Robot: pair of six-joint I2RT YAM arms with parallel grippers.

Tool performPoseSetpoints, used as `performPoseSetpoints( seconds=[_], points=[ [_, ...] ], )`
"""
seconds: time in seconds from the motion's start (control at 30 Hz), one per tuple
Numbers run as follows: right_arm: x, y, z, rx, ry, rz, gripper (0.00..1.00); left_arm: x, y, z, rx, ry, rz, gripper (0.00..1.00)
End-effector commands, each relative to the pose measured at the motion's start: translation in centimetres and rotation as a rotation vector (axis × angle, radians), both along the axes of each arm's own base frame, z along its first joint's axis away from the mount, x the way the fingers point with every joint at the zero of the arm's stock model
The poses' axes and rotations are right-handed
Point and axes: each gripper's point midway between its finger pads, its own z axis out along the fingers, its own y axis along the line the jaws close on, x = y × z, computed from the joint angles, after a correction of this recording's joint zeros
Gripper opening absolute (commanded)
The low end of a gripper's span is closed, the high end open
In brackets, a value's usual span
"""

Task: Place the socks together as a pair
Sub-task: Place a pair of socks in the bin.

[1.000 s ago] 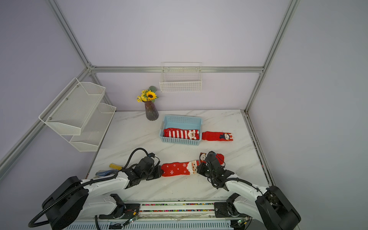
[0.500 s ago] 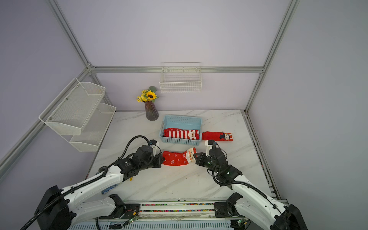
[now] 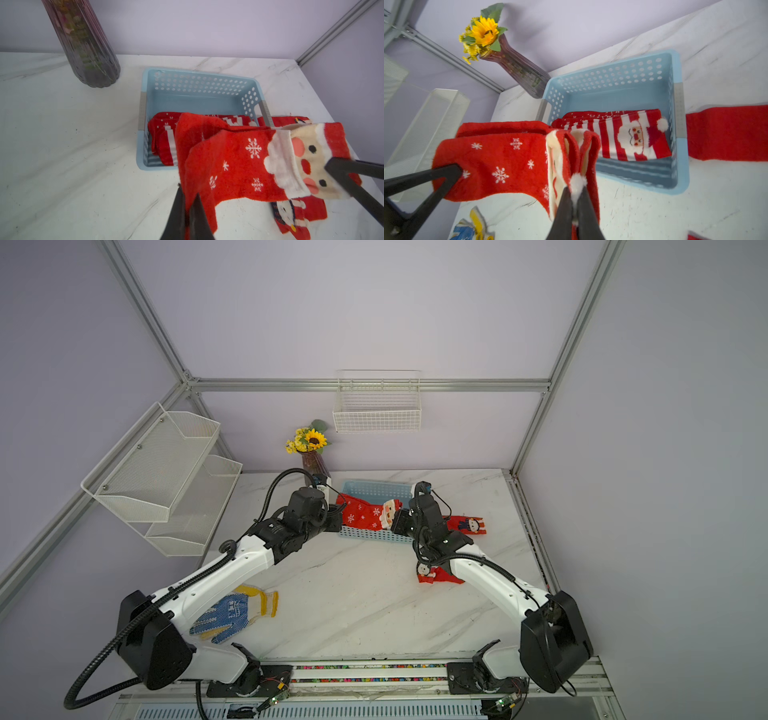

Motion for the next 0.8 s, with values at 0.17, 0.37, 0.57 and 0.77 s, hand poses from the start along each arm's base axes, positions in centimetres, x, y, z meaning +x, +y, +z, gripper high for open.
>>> performPoseSetpoints(
  seconds=[0.17,0.37,0.57,0.77],
  points=[
    [6.4,-2.2,-4.0,-0.035,0.032,-0.054,0.0,6.2,0.5,-2.9,-0.026,0.07,0.01,0.0],
    [8.6,-2.7,-5.8,-0.013,0.058,-0.044,0.0,8.0,0.2,-4.3,-0.102,0.117,-0.027,0.0],
    [8.7,-2.7,-7.5,-0.026,0.09,-0.04,0.0,8.4,-0.4,-6.6,-0.134,0.179,-0.072,0.0],
    [8.2,-2.8,-8.3,-0.028,0.112,-0.039,0.0,8.5,0.7,-7.3,-0.12,0.189,-0.045,0.0]
  ],
)
